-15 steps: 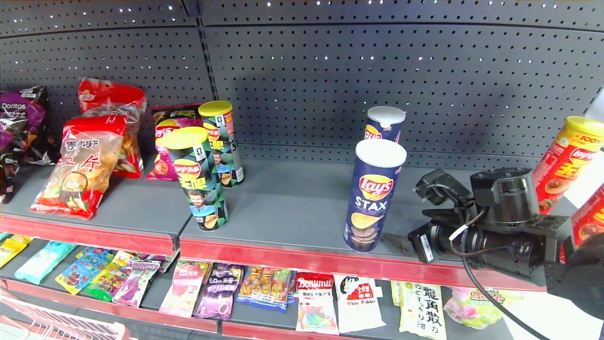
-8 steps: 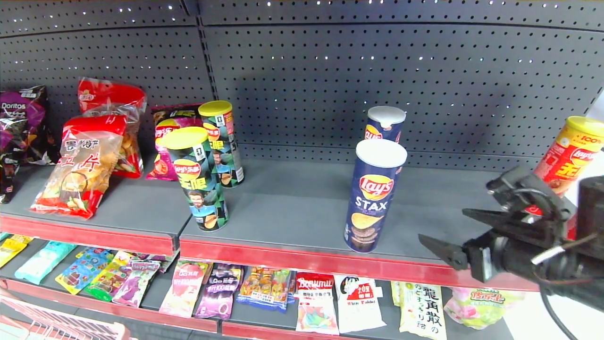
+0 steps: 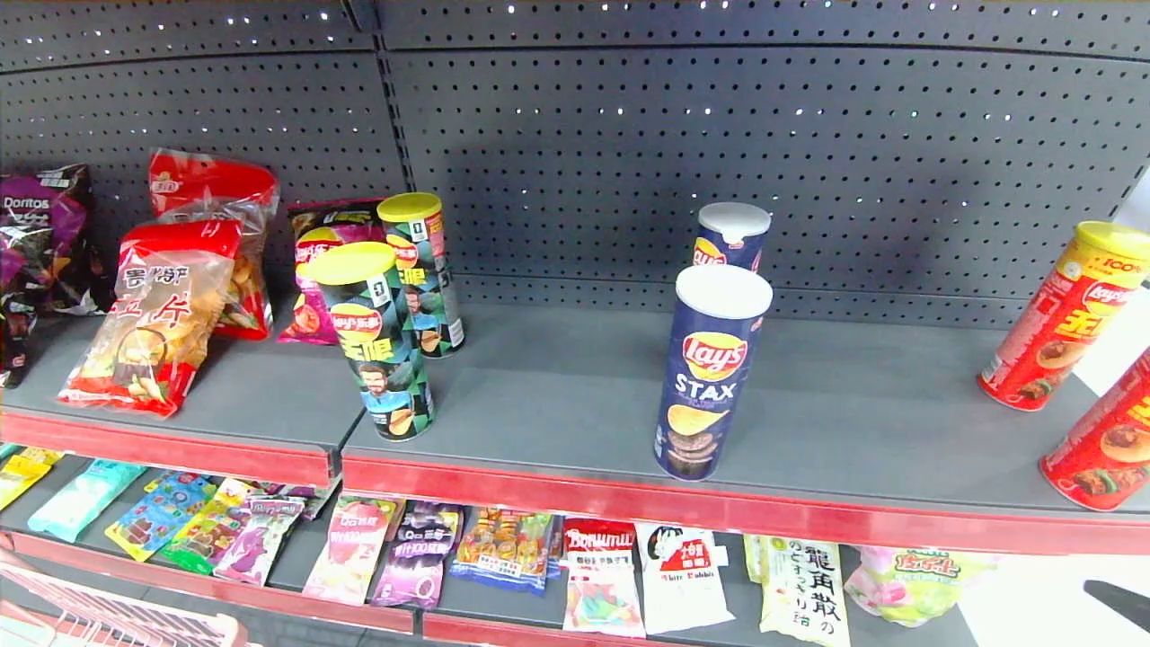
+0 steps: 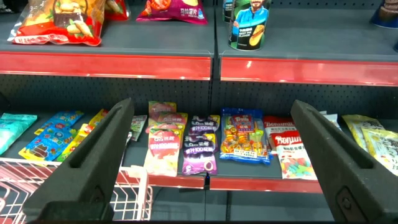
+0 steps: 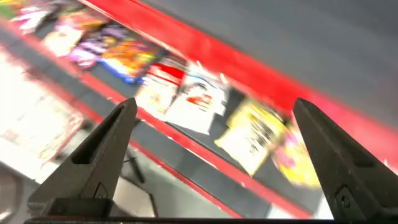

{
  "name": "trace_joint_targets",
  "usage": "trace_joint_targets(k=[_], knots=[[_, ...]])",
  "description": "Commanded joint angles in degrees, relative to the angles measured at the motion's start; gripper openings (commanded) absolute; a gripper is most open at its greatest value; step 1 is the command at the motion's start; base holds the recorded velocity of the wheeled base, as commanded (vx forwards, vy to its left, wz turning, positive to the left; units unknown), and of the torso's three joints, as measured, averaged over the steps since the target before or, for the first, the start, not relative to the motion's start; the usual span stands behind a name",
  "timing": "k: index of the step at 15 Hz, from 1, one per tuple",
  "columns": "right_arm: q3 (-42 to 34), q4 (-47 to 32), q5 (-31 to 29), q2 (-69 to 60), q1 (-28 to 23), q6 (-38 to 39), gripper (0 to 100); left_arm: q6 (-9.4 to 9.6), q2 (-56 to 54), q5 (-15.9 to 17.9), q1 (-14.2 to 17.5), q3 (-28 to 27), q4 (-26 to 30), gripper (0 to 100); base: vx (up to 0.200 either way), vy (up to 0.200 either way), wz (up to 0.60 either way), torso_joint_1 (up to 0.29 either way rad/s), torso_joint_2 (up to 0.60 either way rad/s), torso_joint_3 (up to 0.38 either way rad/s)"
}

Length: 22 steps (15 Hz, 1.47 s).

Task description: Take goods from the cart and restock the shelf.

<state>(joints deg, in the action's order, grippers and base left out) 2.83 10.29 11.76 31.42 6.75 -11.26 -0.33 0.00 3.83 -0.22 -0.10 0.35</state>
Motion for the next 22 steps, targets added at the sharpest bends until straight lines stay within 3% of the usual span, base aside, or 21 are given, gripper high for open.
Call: trace_joint_targets(k=[1,3,5,11,15,18,22], knots=[[-2.65,-6.6,1.95,-17.53,-11.24,-0.51,100,-0.02,0.09,0.04,0.04,0.01,0.0,100,0.0,0.0,0.0,0.0,0.0,0.0],[-2.56,-6.77,0.8,-19.46,-11.68,-0.25,100,-0.02,0.09,0.04,0.04,0.01,0.0,100,0.0,0.0,0.0,0.0,0.0,0.0],[-2.65,-6.69,-5.44,-22.01,-10.97,-0.16,100,-0.02,0.09,-0.05,0.04,0.01,0.0,100,0.0,0.0,0.0,0.0,0.0,0.0],[-2.65,-6.69,-10.89,-26.76,-7.63,2.04,100,-0.02,0.09,0.04,0.04,0.01,0.0,100,0.0,0.0,0.0,0.0,0.0,0.0],[-2.74,-6.69,-12.38,-28.87,-5.52,3.62,100,-0.02,0.09,-0.05,0.04,0.01,0.0,100,0.0,0.0,0.0,0.0,0.0,0.0],[-2.65,-6.86,-15.28,-31.15,-6.67,12.49,100,-0.02,0.09,0.04,0.04,0.01,0.0,100,0.0,0.0,0.0,0.0,0.0,0.0],[-2.65,-6.86,-13.43,-31.15,-6.67,7.05,100,-0.02,0.09,0.04,-0.04,0.01,0.0,100,0.0,0.0,0.0,0.0,0.0,0.0]])
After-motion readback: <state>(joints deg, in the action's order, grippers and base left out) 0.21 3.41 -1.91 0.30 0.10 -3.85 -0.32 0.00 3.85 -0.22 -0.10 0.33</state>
